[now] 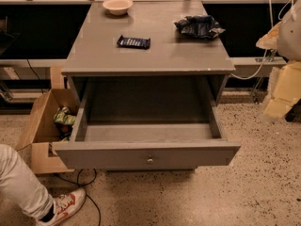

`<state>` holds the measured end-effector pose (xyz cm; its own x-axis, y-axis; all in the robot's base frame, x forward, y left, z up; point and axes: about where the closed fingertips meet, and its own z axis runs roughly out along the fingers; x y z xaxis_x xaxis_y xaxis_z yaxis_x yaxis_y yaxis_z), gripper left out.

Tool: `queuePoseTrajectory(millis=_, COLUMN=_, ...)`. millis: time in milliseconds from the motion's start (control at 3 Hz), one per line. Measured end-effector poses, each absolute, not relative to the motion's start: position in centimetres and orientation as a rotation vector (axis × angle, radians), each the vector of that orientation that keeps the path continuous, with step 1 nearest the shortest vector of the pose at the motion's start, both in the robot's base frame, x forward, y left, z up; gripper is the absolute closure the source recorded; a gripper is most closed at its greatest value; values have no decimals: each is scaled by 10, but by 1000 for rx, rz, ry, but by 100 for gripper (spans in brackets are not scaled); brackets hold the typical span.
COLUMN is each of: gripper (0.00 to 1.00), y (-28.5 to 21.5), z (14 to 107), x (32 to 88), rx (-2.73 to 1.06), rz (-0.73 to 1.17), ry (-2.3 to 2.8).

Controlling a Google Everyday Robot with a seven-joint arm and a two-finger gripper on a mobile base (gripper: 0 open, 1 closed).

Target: Place rxbar blueberry into top drawer

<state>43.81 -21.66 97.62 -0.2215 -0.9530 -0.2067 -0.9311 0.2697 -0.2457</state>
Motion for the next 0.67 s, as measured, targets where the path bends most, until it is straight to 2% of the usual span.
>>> queuePoseTrajectory(millis=667, gripper=0, y=-213, z=980, x=450, rx=-1708, rz=-99, ry=2182)
